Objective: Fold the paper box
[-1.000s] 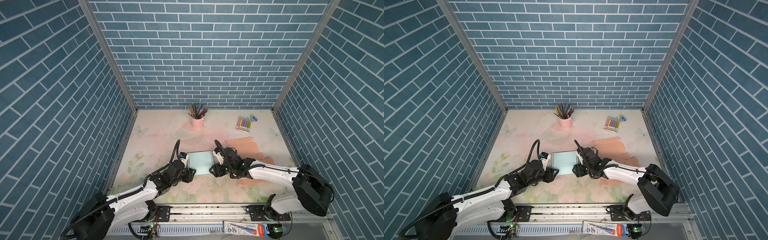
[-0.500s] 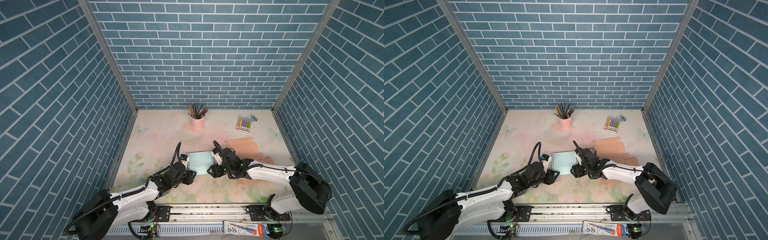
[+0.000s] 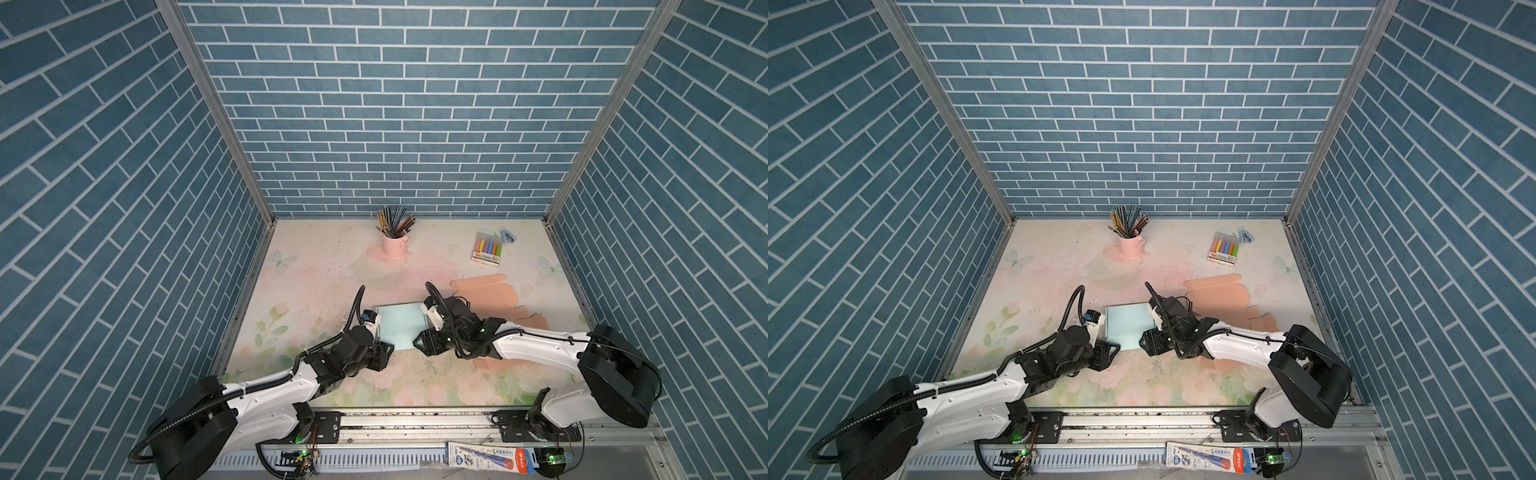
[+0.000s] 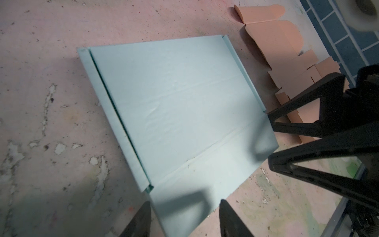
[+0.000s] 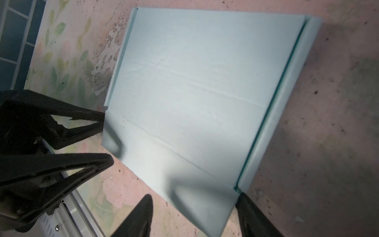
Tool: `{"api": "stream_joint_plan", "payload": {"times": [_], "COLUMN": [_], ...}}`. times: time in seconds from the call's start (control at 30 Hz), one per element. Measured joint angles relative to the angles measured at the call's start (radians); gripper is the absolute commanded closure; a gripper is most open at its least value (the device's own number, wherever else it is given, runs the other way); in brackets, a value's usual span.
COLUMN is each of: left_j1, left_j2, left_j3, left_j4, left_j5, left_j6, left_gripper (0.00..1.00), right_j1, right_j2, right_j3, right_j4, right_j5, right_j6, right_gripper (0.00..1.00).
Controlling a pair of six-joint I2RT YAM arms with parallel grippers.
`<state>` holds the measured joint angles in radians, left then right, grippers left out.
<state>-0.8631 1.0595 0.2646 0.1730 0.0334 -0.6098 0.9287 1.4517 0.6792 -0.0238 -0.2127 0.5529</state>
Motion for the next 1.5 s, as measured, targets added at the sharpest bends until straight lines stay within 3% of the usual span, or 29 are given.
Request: {"api": "stream_joint_plan", "payload": {"times": [0.27,0.9,1.23,1.5], "left_j1": [-0.002,0.004,0.125,0.249], "left_j2": [0.005,-0.003,-0.109,0.053], "left_j3": [0.000,0.000,0.003,0.065], "left_j4": [0.000,0.005,-0.027,0.009], "left_j5": [-0.009,-0.017,0.032,0.085], "left_j6": [-0.003,-0.002,0.043,0.111], "left_gripper": [0.54,0.55,0.52,0.50], "right_j1": [0.001,0.005,0.005,0.005], "right_j2": [0.010,0.046,0.056,0.064], "right_j3": [0.000,0.000,0.007,0.011], "right_j4": [-0.002,-0.002,-0.002,-0.001], "right_j5": [0.030,0.058,0.070,0.074], "right_j6": [0.000,-0.003,-0.004,-0.008], "right_gripper": [0.43,0.44,0.44,0.44]}}
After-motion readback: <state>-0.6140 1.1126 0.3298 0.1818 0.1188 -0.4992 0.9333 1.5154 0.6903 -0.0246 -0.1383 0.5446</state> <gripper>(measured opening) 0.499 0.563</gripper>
